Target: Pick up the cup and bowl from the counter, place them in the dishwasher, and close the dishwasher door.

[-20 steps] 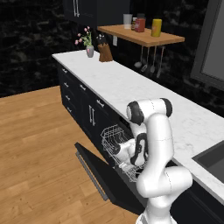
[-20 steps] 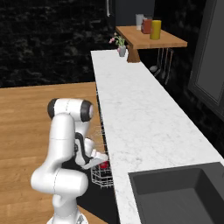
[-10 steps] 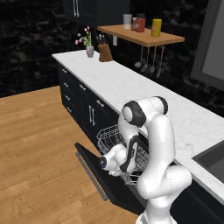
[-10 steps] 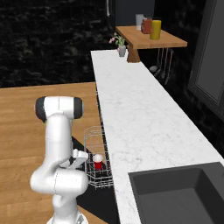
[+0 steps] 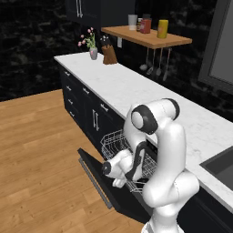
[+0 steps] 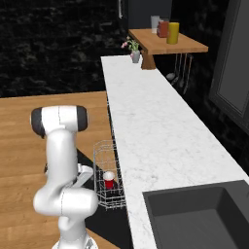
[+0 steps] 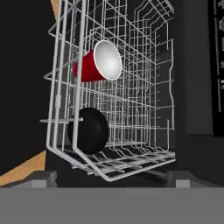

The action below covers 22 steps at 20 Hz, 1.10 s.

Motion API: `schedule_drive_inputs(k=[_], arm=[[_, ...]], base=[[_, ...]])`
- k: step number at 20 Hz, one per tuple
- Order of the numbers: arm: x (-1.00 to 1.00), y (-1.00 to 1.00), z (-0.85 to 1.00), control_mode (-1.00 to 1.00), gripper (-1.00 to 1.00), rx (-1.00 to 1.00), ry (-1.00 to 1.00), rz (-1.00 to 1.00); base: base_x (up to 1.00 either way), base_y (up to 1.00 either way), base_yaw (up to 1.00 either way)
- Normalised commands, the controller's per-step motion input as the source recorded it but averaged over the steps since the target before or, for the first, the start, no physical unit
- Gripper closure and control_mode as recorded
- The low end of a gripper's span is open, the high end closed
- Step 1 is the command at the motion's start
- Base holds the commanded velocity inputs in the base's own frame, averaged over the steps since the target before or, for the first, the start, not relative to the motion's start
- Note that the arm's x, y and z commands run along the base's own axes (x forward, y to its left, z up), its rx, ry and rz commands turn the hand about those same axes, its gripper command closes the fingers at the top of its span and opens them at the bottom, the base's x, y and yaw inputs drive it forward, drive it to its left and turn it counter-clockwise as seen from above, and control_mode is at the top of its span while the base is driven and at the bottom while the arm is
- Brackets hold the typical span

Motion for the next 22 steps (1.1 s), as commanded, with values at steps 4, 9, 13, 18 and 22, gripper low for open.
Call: schedule_drive_inputs(k=[4, 9, 13, 18, 22], arm=[[0.01, -0.05, -0.85, -1.0, -1.0, -0.06, 0.35, 0.24], [0.21, -0.15, -0.7, -1.0, -1.0, -0.28, 0.05, 0.23], [0.32, -0.53, -0.35, -1.0, -1.0, -0.37, 0.0, 0.26], [0.3, -0.74, -0.15, -1.0, -1.0, -0.36, -0.04, 0.29], [0.4, -0.86, 0.15, -1.0, -1.0, -0.26, -0.05, 0.18]], base=[[0.0, 0.0, 0.0], [0.0, 0.0, 0.0], [0.0, 0.0, 0.0], [0.0, 0.0, 0.0], [0.0, 0.0, 0.0]])
